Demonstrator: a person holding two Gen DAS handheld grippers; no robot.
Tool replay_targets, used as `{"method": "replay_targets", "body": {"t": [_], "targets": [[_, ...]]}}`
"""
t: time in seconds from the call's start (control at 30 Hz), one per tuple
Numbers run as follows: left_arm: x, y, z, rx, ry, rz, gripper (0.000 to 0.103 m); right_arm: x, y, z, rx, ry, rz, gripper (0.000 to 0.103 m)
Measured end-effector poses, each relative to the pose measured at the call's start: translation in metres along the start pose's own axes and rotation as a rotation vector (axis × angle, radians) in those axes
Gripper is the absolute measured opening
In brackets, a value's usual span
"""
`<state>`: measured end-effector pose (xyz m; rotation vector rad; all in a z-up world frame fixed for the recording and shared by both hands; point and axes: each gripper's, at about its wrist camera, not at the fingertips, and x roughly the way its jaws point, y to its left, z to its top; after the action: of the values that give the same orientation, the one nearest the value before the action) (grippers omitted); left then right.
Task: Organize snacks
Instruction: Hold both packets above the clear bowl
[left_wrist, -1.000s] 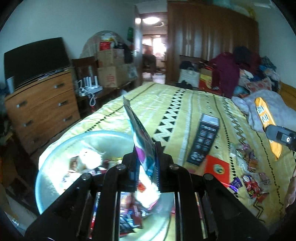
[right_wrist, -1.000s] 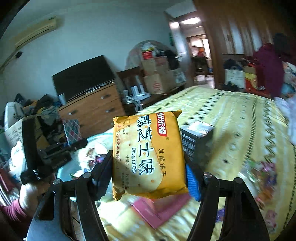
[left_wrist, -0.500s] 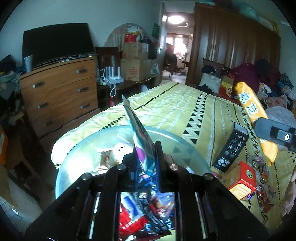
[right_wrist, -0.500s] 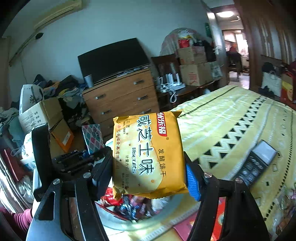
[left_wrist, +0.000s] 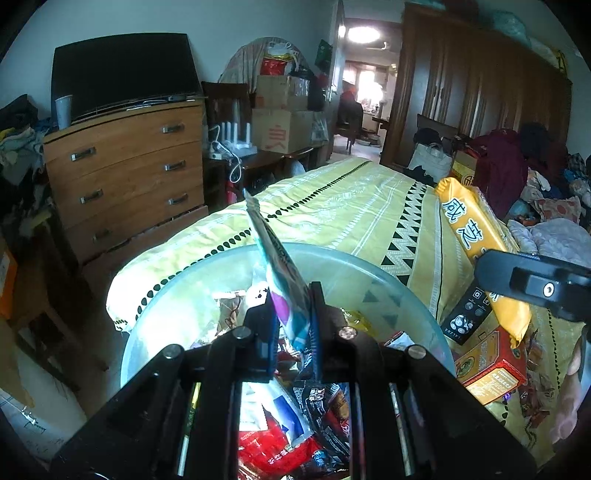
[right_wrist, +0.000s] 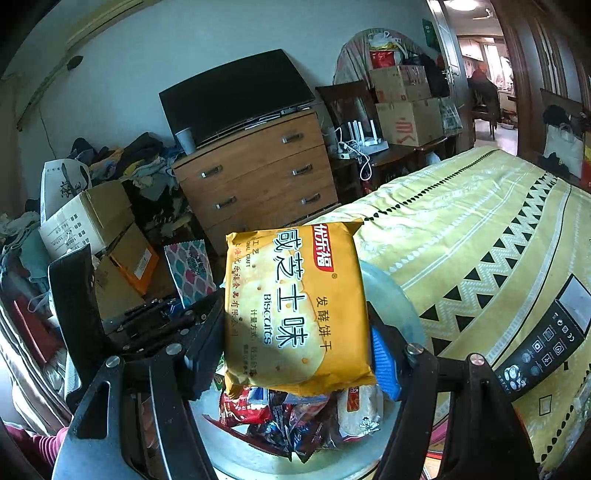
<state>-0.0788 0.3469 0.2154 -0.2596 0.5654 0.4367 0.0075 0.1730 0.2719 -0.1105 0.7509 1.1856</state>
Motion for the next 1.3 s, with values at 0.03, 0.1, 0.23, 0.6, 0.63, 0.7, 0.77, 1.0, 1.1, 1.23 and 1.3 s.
{"method": "replay_targets", "body": {"t": [0.03, 0.1, 0.23, 0.6, 0.63, 0.7, 0.77, 1.0, 1.1, 1.23, 1.3], "targets": [[0.0, -0.001, 0.0, -0.002, 0.001, -0.002, 0.014, 0.001, 0.001, 0.001, -0.001, 0.003, 0.001, 0.072], [0.0, 0.0, 0.0, -0.003, 0.003, -0.003, 0.014, 0.003, 0.003, 0.002, -0.004, 0.007, 0.001, 0.072], [0.002, 0.003, 0.001, -0.011, 0.009, -0.005, 0.014, 0.006, 0.005, 0.008, -0.006, 0.01, 0.0, 0.072], [0.004, 0.013, 0.002, -0.031, 0.016, -0.004, 0.014, 0.014, 0.011, 0.014, -0.016, 0.023, -0.004, 0.072], [0.004, 0.013, 0.003, -0.031, 0.016, -0.004, 0.014, 0.015, 0.011, 0.014, -0.015, 0.024, -0.004, 0.072], [0.004, 0.013, 0.002, -0.03, 0.016, -0.004, 0.014, 0.015, 0.012, 0.014, -0.014, 0.024, -0.004, 0.072], [0.005, 0.013, 0.002, -0.03, 0.021, -0.004, 0.014, 0.016, 0.012, 0.014, -0.013, 0.024, -0.002, 0.072], [0.013, 0.016, 0.0, -0.035, 0.043, 0.003, 0.014, 0.024, 0.011, 0.012, -0.003, 0.033, 0.0, 0.072], [0.016, 0.017, 0.0, -0.035, 0.053, 0.006, 0.014, 0.027, 0.009, 0.011, 0.005, 0.035, 0.003, 0.072], [0.019, 0.018, 0.0, -0.038, 0.061, 0.01, 0.014, 0.032, 0.008, 0.011, 0.009, 0.039, 0.006, 0.072], [0.019, 0.019, -0.001, -0.037, 0.064, 0.011, 0.014, 0.033, 0.008, 0.012, 0.007, 0.038, 0.008, 0.072]]}}
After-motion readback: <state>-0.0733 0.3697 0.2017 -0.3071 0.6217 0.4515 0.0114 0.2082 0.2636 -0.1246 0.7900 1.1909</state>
